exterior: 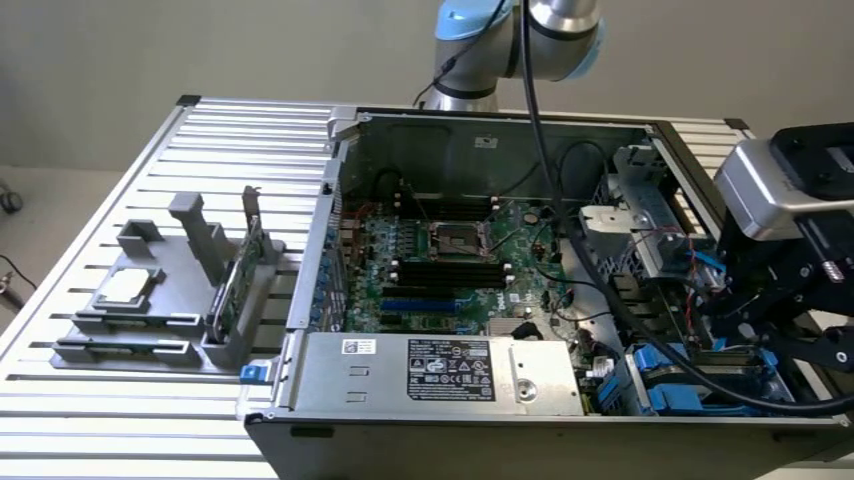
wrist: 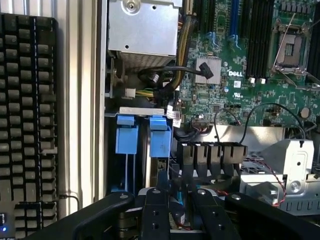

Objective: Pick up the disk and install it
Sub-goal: 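Insert the disk into the insertion slot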

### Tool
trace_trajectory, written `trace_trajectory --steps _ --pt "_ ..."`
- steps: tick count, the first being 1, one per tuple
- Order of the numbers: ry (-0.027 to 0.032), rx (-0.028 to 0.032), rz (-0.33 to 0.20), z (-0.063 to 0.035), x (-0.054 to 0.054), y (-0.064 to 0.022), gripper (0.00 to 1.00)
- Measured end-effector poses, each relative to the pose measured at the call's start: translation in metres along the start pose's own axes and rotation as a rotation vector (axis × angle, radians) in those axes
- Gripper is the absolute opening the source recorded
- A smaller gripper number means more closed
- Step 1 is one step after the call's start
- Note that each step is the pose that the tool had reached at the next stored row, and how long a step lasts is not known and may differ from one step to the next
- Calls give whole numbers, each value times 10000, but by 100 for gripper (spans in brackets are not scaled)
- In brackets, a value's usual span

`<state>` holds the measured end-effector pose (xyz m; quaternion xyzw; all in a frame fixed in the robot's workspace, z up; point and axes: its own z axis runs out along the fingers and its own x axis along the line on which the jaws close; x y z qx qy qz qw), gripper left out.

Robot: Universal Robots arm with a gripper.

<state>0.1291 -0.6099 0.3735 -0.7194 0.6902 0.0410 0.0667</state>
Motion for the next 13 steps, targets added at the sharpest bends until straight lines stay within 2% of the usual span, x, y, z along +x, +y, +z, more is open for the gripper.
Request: trace_trajectory --steps 13 --pt "-6 -24 -154 235 36 -7 25"
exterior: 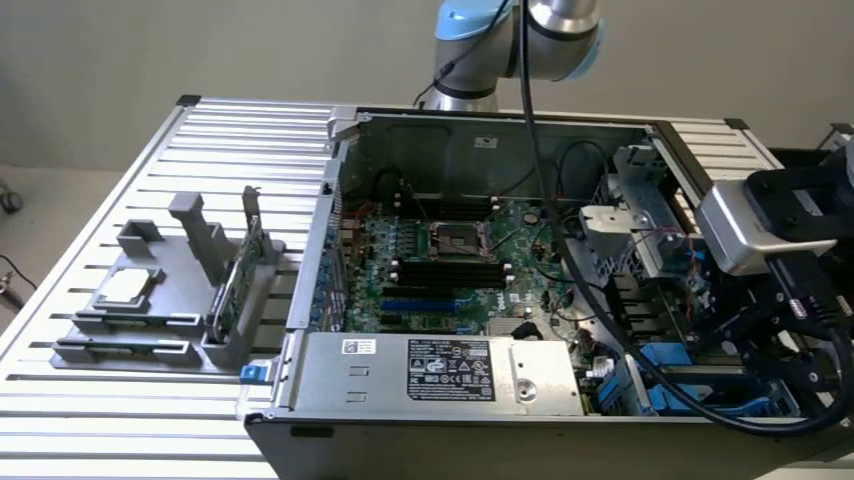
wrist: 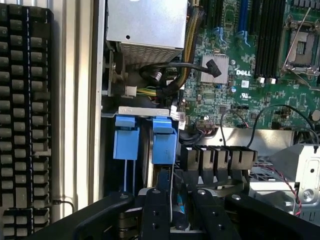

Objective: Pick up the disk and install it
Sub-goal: 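Insert the disk into the insertion slot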

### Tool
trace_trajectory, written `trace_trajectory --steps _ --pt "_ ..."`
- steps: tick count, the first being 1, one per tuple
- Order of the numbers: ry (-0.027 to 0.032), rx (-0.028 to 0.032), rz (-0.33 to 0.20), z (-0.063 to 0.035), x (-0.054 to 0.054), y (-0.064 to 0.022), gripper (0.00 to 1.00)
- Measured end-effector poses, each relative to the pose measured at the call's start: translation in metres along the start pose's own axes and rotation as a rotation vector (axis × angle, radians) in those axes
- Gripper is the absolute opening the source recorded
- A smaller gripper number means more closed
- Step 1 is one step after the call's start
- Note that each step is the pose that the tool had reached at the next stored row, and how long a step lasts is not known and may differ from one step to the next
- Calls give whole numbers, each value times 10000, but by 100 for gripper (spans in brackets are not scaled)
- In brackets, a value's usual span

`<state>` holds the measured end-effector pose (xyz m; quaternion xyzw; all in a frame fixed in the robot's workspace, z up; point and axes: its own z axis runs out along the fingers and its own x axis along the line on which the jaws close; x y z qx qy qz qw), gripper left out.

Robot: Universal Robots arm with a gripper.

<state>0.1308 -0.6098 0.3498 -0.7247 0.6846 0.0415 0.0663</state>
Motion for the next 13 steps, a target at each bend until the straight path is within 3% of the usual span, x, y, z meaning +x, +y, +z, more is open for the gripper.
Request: trace_trajectory --steps 13 --pt "6 -28 -175 223 35 -5 25"
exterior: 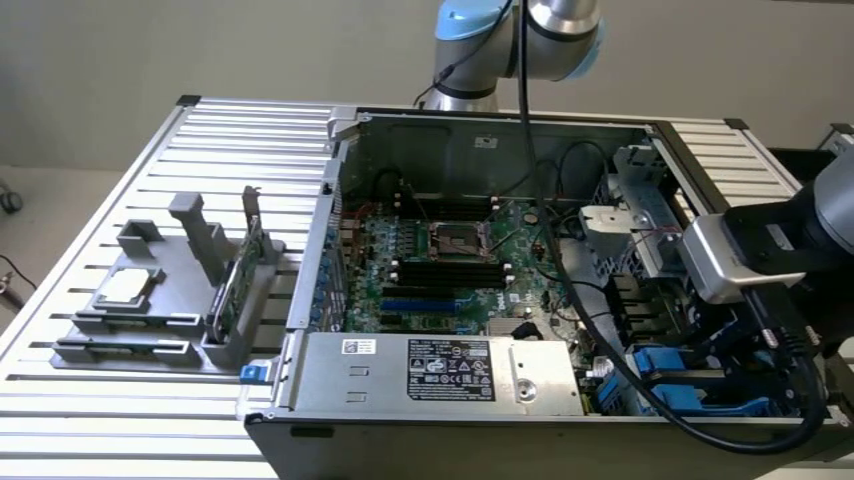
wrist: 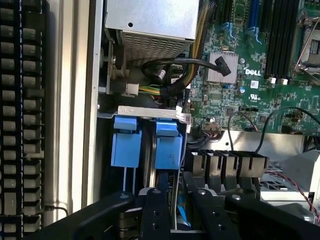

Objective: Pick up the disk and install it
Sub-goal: 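Insert the disk into the insertion slot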

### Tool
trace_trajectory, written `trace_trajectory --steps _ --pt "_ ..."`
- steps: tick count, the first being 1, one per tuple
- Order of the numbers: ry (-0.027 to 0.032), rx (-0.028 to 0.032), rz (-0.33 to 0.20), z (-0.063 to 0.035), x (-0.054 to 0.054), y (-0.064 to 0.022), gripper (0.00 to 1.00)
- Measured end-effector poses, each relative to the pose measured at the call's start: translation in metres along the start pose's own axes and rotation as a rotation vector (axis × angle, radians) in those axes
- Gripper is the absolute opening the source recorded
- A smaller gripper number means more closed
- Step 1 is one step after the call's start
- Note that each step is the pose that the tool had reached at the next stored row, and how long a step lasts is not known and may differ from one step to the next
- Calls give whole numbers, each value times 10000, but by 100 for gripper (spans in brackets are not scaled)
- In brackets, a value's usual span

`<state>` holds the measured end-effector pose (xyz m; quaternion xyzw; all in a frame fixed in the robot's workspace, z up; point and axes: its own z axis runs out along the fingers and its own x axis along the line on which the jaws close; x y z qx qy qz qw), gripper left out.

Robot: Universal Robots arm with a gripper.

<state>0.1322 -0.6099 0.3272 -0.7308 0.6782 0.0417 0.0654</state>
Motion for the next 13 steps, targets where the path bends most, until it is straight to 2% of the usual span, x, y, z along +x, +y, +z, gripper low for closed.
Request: trace_trajectory --steps 3,4,5,13 --pt "-24 -1 -22 5 3 0 25" --pt "-60 2 -23 -13 1 -1 25" --pt "-67 0 -22 -39 -2 -2 25" --pt "-53 -6 -22 -399 -56 -16 25"
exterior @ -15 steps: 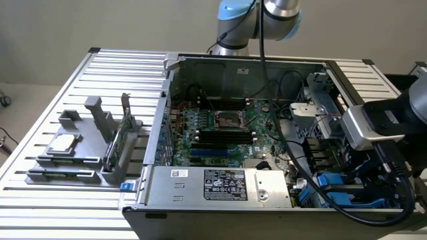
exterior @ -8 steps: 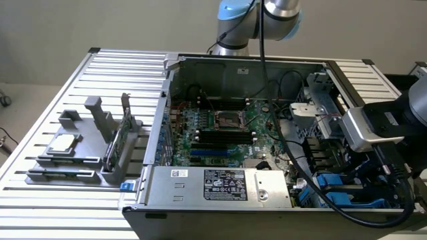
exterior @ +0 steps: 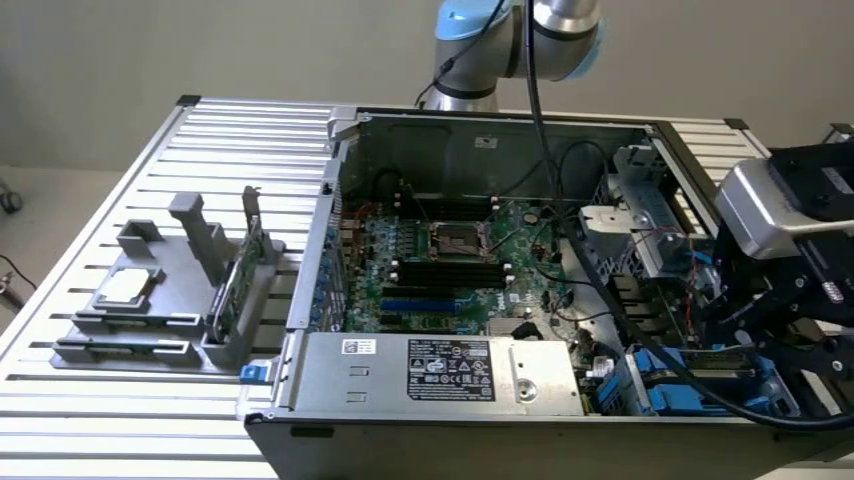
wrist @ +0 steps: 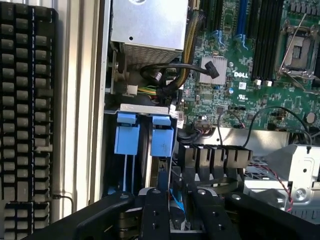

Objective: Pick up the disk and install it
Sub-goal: 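Insert the disk into the insertion slot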

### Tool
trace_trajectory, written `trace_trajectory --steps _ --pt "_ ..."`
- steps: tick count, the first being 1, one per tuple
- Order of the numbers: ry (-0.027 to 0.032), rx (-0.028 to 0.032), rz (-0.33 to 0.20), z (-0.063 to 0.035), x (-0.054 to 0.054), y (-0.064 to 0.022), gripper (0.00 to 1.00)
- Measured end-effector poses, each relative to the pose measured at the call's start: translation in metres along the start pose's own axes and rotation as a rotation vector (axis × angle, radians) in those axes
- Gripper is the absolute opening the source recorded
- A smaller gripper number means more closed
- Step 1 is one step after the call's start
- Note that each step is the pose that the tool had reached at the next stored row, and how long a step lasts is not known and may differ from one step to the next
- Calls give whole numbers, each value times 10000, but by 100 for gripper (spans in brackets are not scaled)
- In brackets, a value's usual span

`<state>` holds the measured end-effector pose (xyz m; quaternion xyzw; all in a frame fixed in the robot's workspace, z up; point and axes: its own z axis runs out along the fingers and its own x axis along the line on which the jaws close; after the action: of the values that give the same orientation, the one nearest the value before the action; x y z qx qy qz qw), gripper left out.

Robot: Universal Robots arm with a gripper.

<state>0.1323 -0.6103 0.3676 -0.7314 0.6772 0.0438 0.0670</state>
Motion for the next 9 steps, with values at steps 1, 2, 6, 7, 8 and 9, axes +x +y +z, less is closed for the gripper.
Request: trace_trajectory --steps 1,2,6,7,8,9 --pt "-1 0 0 -42 -7 -2 25" --pt "1 0 0 -66 -10 -3 25" --pt "-1 0 -1 -68 -11 -3 25" --pt "-1 0 -1 -68 -11 -3 25" --pt "-1 0 0 -68 -11 -3 25" --pt "-1 0 -1 -68 -11 -3 25"
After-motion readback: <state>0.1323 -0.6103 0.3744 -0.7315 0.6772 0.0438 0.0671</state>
